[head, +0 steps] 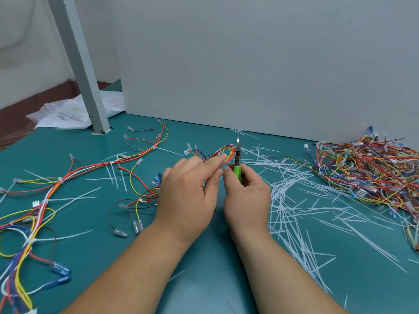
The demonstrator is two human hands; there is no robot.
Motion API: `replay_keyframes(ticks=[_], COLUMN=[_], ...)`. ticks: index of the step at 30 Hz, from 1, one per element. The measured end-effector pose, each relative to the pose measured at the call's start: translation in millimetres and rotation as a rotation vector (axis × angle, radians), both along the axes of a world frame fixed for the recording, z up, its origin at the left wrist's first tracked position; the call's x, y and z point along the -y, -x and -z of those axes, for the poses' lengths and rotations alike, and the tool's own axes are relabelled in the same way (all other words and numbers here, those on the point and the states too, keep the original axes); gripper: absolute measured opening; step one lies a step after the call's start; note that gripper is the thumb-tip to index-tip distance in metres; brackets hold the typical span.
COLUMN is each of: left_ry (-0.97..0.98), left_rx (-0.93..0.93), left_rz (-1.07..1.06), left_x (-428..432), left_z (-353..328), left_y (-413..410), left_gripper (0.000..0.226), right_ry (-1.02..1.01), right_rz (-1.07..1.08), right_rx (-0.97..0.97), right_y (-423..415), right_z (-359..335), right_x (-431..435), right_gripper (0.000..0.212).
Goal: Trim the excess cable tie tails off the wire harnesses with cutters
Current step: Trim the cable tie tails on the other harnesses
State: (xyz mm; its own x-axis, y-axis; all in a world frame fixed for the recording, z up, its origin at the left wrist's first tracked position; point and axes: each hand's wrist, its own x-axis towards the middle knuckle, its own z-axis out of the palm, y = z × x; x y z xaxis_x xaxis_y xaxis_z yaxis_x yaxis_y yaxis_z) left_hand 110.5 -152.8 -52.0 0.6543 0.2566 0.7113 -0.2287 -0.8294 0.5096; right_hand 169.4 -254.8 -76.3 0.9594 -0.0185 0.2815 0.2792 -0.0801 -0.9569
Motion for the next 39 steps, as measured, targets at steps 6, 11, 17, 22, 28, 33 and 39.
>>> replay_keyframes(ticks=[6, 11, 17, 22, 28, 33, 39], left_ry=[0.011, 0.003, 0.020, 0.034, 0.058, 0.056, 0.047], left_rx=[0.000, -0.003, 0.008, 0.006, 0.006, 0.020, 0.021], left_rz=[0.013, 0.011, 0.032, 0.043, 0.054, 0.048, 0.052], left_x=[0.9, 0.4, 2.0, 1.2, 0.7, 1.6, 1.9], left_z=[-0.3, 1.0, -1.1, -1.7, 0.5, 0.4, -0.6], left_y=[0.3, 0.2, 0.9, 1.1, 0.5, 0.2, 0.9], left_gripper=[0.032, 0.033, 0.032, 0.032, 0.032, 0.031, 0.032], right_ry=[-0.008, 0.008, 0.004, -0.003, -0.023, 0.005, -0.016], right_rz=[0.017, 0.040, 0.052, 0.046, 0.022, 0.045, 0.031], right_rx=[-0.006, -0.006, 0.030, 0.051, 0.054, 0.079, 0.068], right_y=[2.0, 4.1, 0.0, 1.3, 0.8, 3.0, 1.9], right_z=[-0.8, 0.4, 3.8, 3.8, 4.2, 2.6, 2.3], right_x=[-1.0, -3.0, 1.0, -1.9, -1.0, -1.7, -0.7], right_gripper=[0.028, 0.025, 0.017, 0.028, 0.026, 0.028, 0.027])
